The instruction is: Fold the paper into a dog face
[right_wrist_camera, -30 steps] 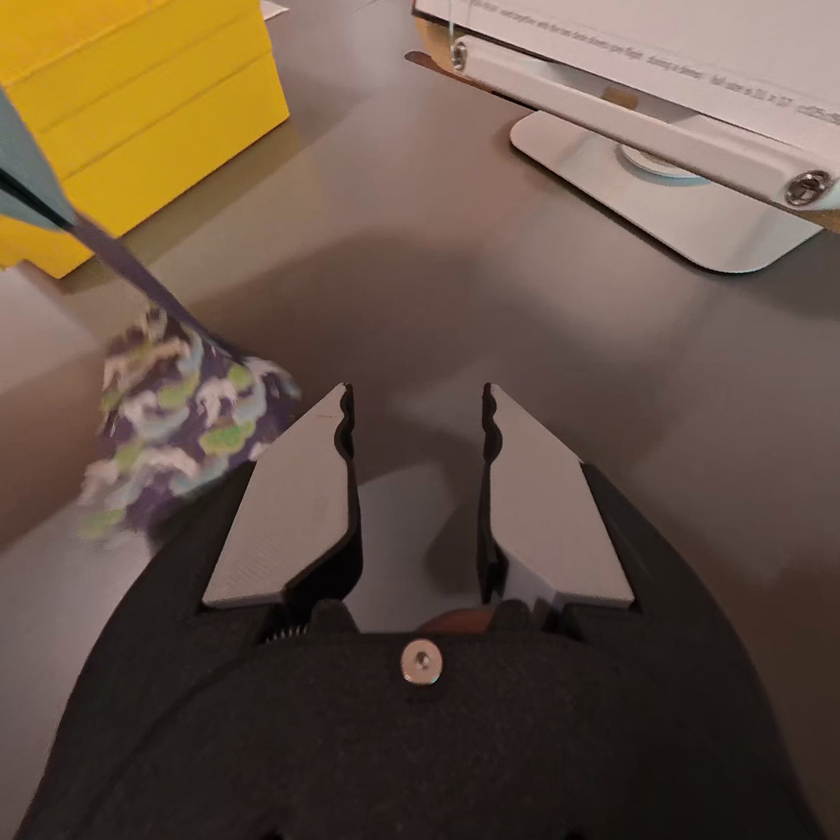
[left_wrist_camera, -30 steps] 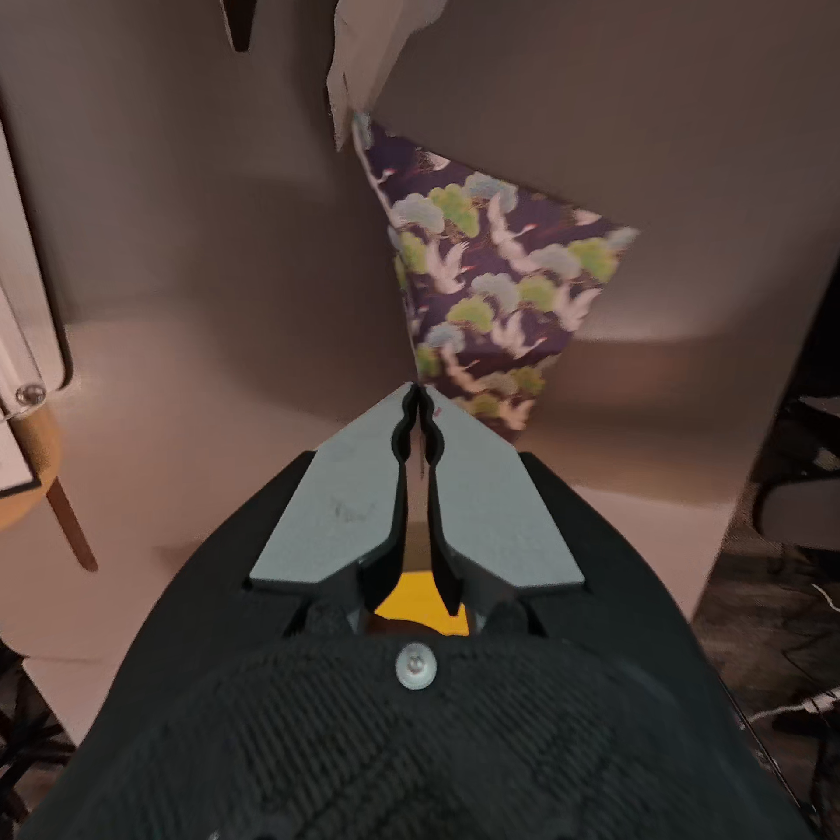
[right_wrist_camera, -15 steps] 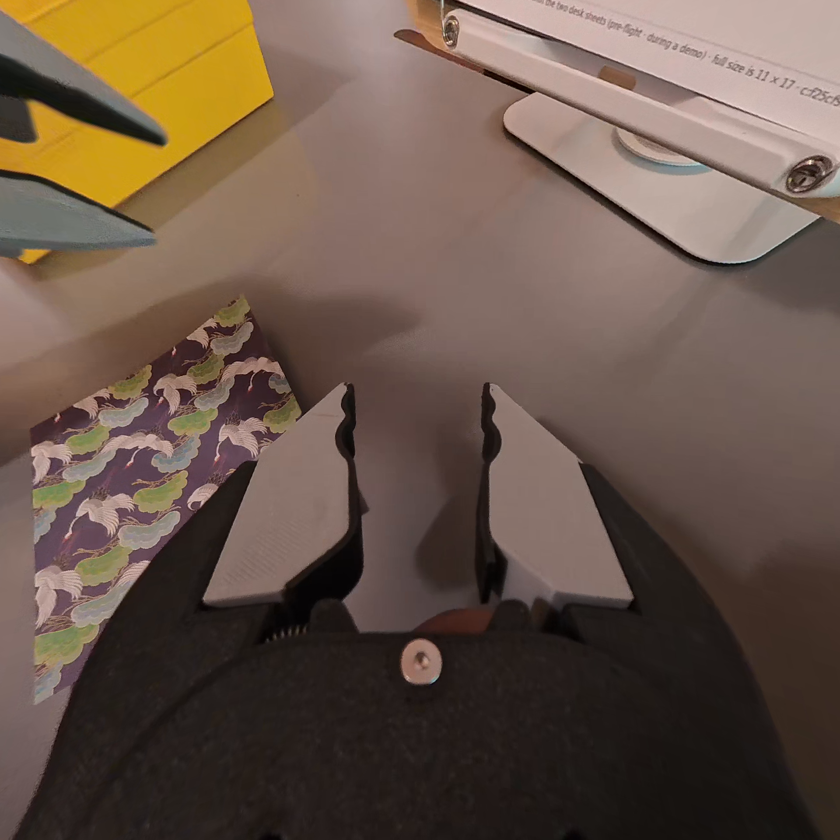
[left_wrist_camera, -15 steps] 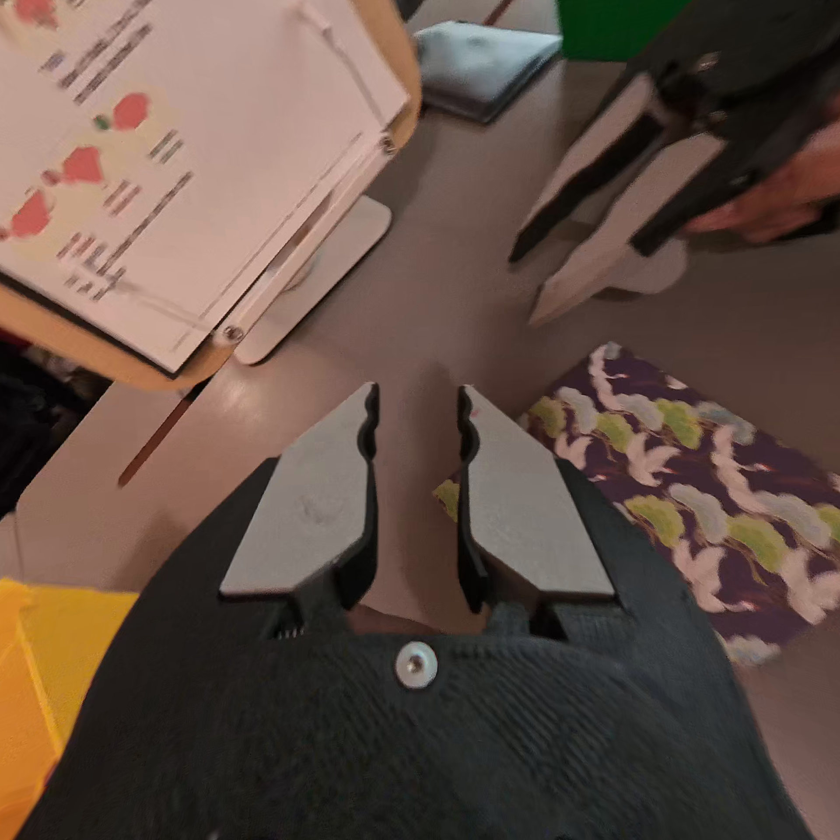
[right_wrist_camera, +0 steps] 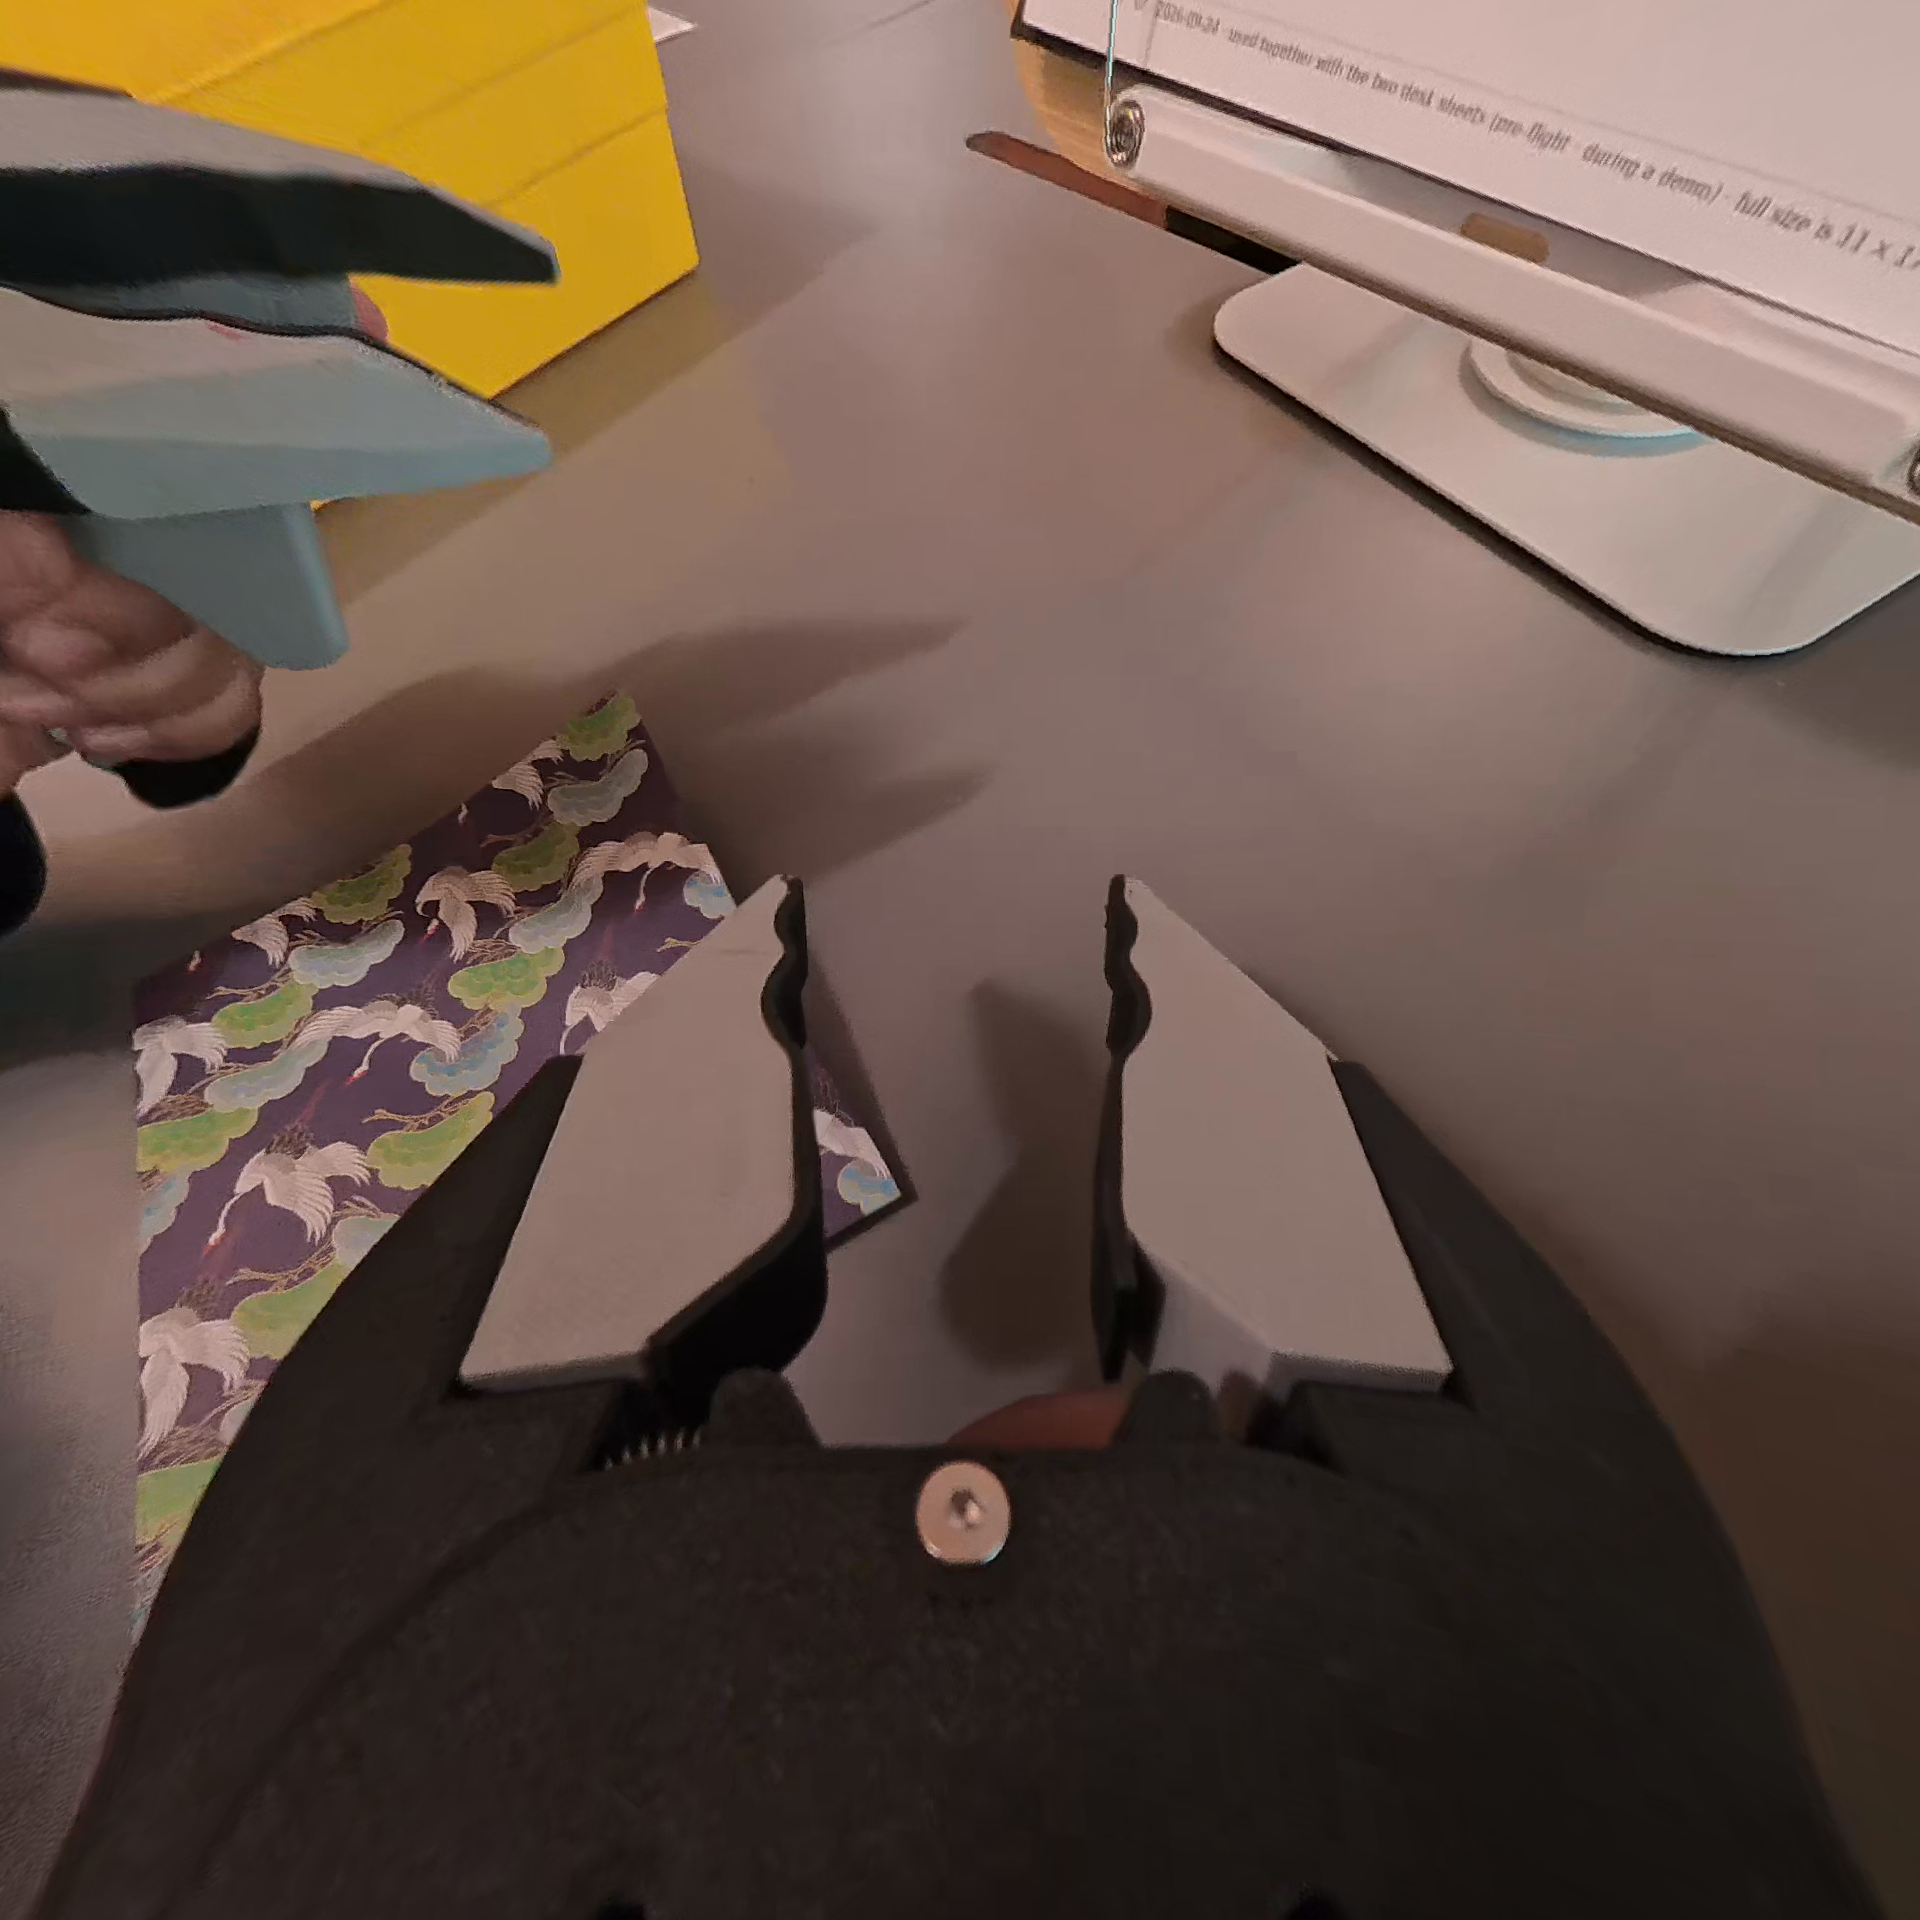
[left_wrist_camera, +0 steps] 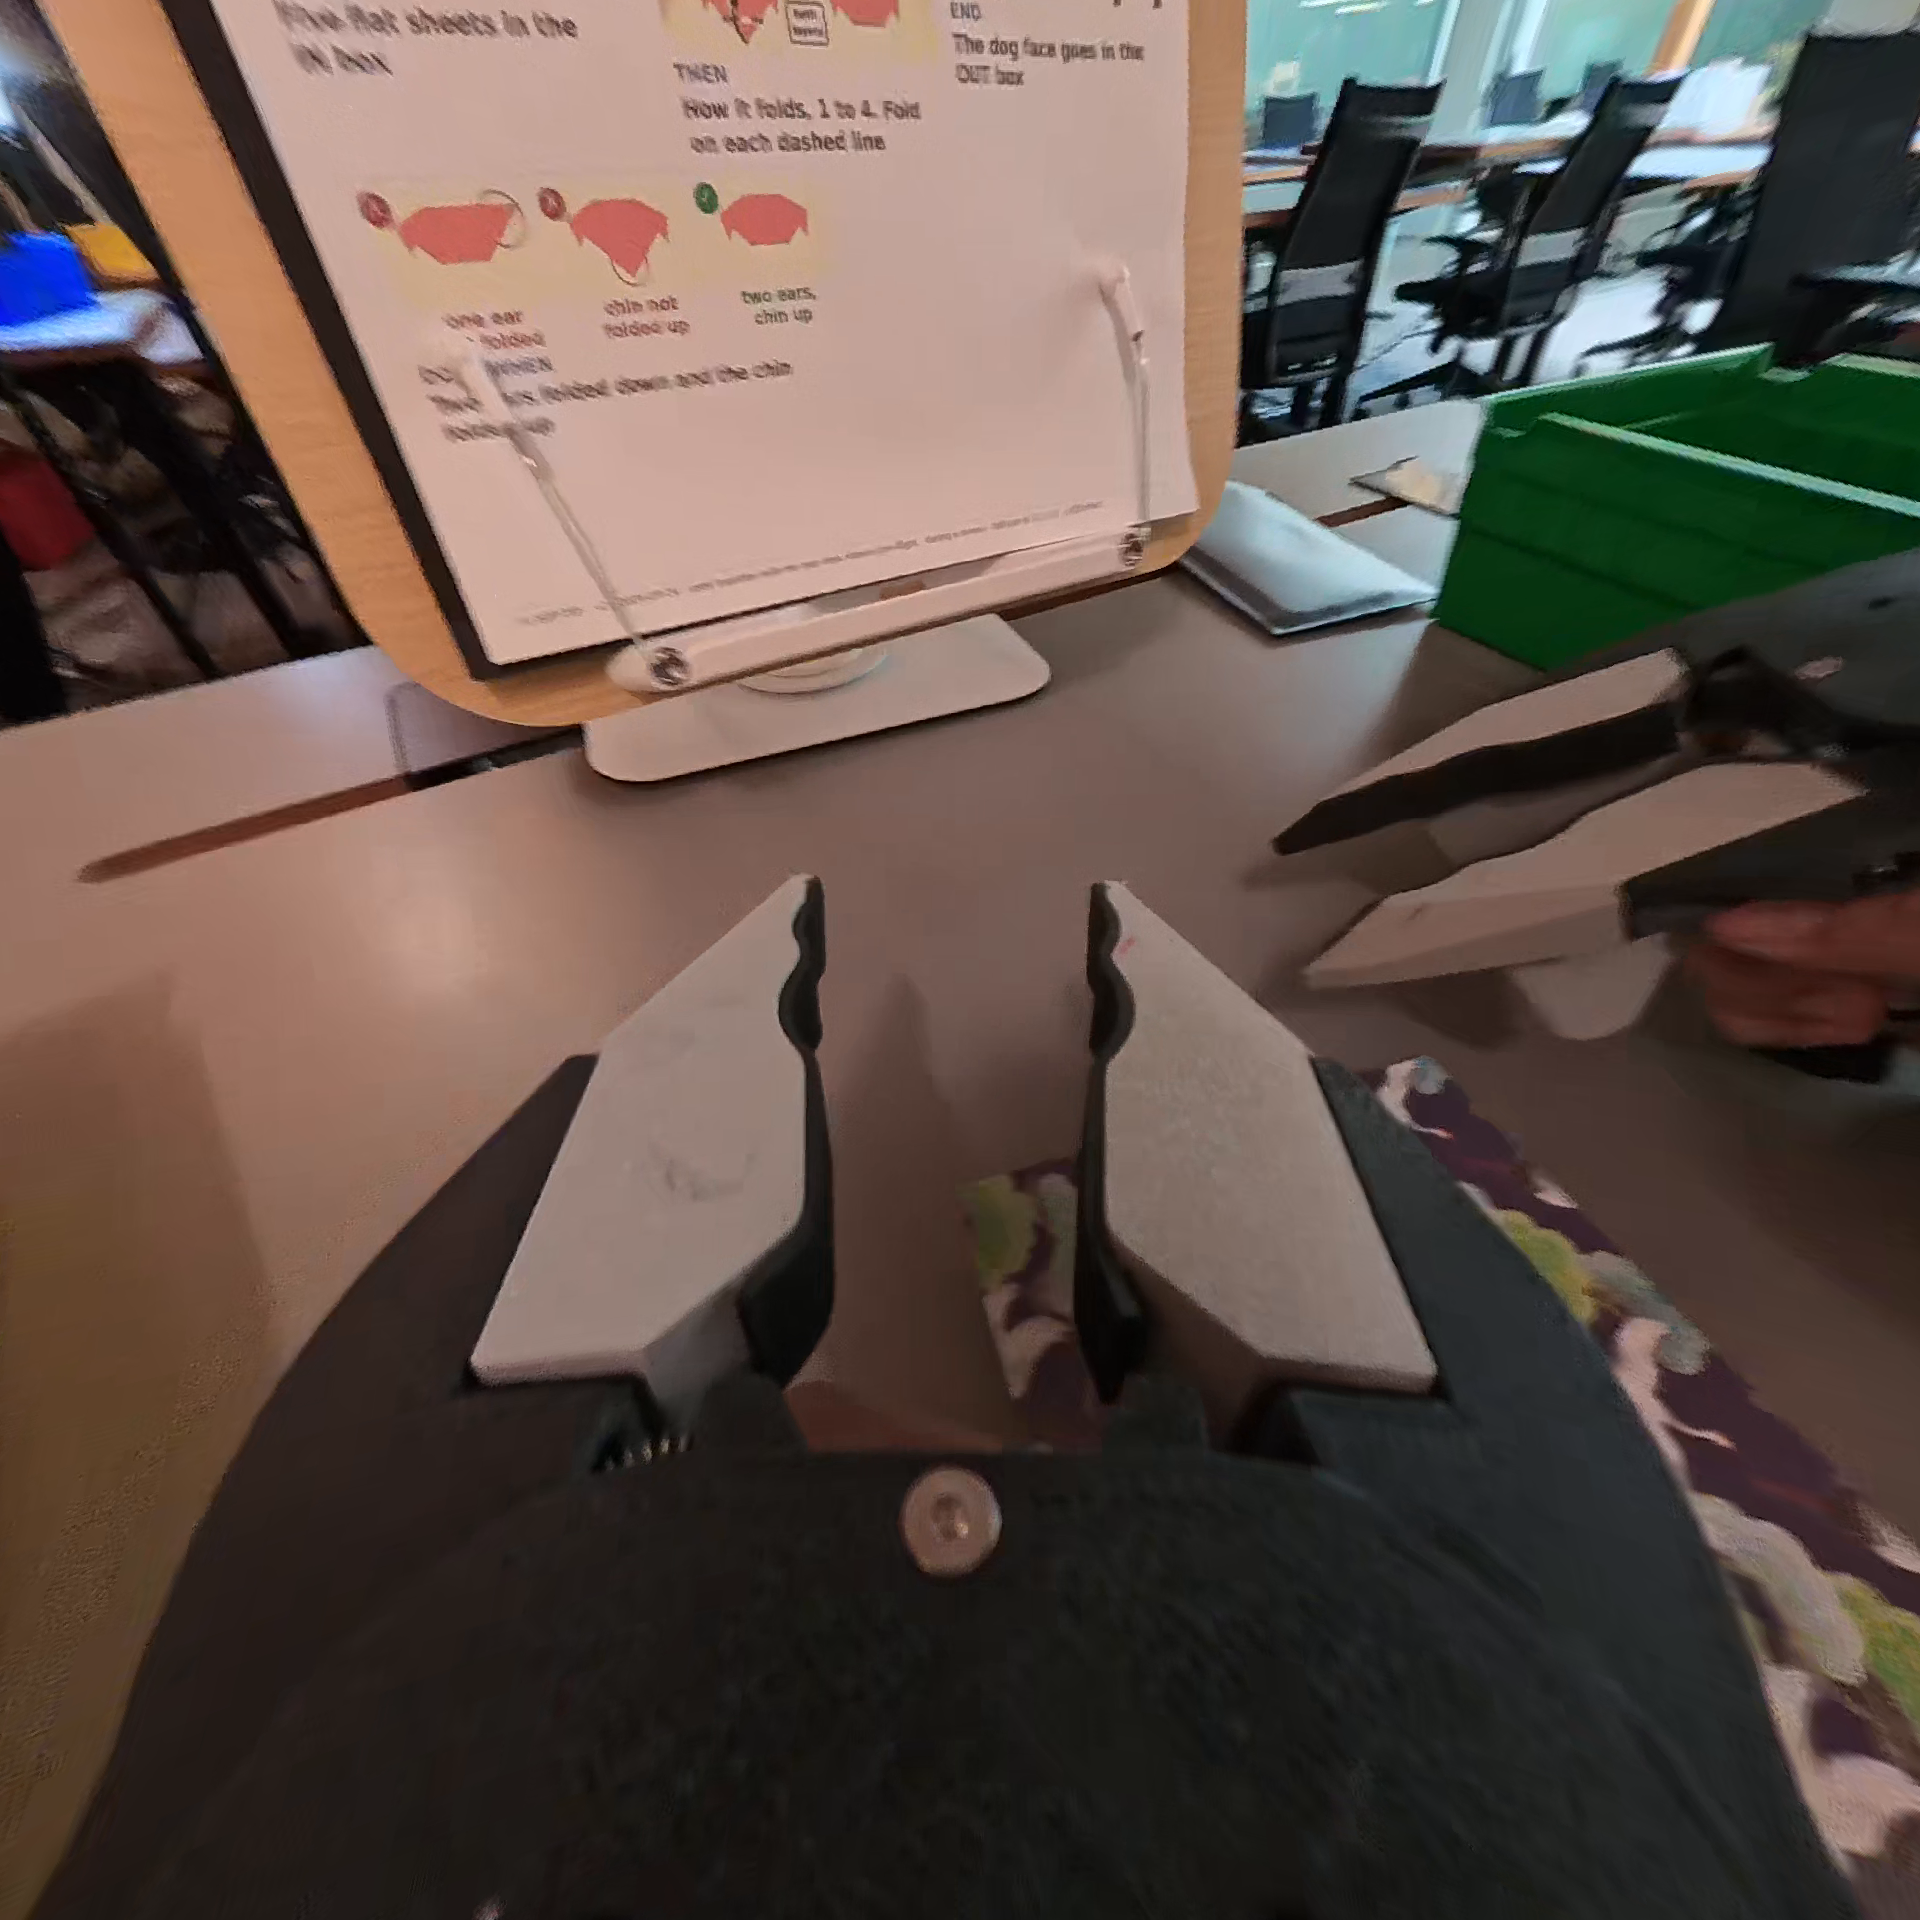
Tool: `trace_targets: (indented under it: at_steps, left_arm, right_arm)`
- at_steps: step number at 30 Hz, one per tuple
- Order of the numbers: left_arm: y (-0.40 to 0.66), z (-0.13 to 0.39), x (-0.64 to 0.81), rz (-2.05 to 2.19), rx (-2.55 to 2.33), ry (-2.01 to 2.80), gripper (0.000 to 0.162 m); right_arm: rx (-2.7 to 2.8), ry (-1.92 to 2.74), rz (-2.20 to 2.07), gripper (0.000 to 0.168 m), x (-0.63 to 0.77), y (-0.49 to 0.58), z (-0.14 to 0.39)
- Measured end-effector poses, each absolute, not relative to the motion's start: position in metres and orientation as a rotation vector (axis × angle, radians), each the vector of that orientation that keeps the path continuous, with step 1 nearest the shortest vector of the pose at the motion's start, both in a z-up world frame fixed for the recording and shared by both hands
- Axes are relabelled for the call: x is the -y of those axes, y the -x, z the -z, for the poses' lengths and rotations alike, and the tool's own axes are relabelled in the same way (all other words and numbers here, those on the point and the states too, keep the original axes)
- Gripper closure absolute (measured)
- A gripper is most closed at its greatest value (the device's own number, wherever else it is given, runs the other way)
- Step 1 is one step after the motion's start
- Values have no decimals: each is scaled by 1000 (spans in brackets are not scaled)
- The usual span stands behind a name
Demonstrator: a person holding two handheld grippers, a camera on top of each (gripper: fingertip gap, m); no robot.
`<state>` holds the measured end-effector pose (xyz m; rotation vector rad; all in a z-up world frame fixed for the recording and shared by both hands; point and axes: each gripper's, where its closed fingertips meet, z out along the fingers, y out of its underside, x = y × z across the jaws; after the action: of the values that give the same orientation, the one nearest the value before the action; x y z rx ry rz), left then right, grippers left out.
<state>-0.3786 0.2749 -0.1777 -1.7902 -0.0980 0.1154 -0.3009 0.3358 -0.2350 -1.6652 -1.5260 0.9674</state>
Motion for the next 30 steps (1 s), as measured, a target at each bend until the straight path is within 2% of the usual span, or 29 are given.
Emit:
trace_targets:
  at_steps: [2, 9, 14, 20, 24, 30]
  left_arm:
    - [363, 178, -278, -3, 79, 1796, 108]
    - [346, 178, -284, 268, 125, 1738, 107]
    - [344, 184, -282, 182, 84, 1786, 106]
    - [333, 161, -276, 76, 16, 1735, 105]
    - [340, 166, -275, 21, 5, 1773, 102]
    - [356, 178, -268, -116, -5, 1822, 106]
  right_arm:
    - [1518, 1666, -986, 114, -335, 303, 237]
    - [1474, 1794, -1199, 109, -320, 316, 240]
    - [1546, 1778, -1081, 110, -315, 312, 252]
    - [1505, 1695, -1010, 110, -316, 308, 236]
    - [1490, 1724, -998, 110, -326, 304, 241]
    - [1504, 1725, -1037, 109, -326, 305, 247]
